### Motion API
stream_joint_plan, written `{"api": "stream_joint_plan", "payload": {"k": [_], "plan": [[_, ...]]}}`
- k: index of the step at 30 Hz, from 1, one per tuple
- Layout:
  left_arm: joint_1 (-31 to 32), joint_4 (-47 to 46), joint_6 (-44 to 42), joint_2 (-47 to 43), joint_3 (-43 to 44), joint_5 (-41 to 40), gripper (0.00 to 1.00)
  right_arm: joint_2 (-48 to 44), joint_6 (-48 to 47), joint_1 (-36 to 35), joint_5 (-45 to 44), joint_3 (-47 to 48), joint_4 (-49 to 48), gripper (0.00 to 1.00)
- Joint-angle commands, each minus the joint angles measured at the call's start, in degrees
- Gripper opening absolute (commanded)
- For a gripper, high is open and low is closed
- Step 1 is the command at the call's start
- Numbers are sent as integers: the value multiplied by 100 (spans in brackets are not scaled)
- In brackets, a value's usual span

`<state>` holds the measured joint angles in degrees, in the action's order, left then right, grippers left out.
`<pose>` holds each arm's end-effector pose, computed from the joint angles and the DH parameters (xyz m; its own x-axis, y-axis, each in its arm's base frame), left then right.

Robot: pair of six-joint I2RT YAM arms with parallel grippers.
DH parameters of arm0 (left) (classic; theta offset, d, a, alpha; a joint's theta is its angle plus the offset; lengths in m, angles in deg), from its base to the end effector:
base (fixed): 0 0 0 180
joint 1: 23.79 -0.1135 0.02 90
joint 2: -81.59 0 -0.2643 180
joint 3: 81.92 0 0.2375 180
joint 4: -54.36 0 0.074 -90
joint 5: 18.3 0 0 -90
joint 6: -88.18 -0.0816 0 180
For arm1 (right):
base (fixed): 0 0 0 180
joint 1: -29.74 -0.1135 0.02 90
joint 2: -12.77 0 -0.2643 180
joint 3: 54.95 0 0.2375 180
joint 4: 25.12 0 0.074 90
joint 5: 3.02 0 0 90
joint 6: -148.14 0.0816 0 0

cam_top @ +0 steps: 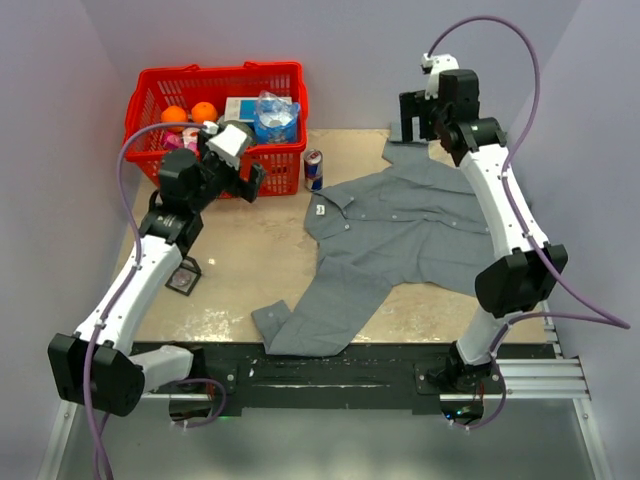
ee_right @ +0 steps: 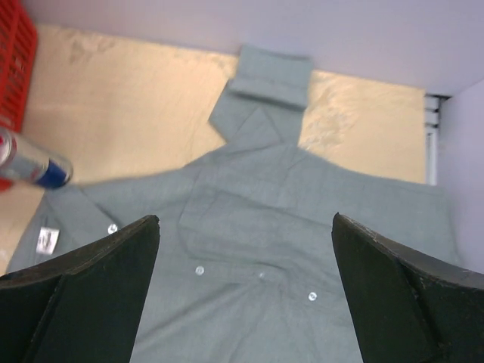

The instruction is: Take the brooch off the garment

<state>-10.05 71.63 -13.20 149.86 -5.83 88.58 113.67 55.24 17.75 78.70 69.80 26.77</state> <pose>0.2930 -0.0960 0.3664 -0.0566 0.2082 -0.9764 0.5270 0.8369 0.1479 0.4170 0.0765 0.3963 -0.4551 -0.1478 -0.8781 -0.1044 0.9882 -0.1123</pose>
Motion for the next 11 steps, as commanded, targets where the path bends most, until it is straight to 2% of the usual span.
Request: {"api": "stream_joint_plan", "payload": {"k": [1, 5, 11], "plan": [[-55, -290, 234, 81, 604, -1668, 99, -202, 141, -5, -597, 658, -210, 99], [-55, -412, -259, 204, 702, -2031, 100, -281, -27, -14, -509, 660, -253, 99], [-55, -676, 91, 292, 658, -1952, 100, -299, 35, -23, -421, 676, -245, 99]]}}
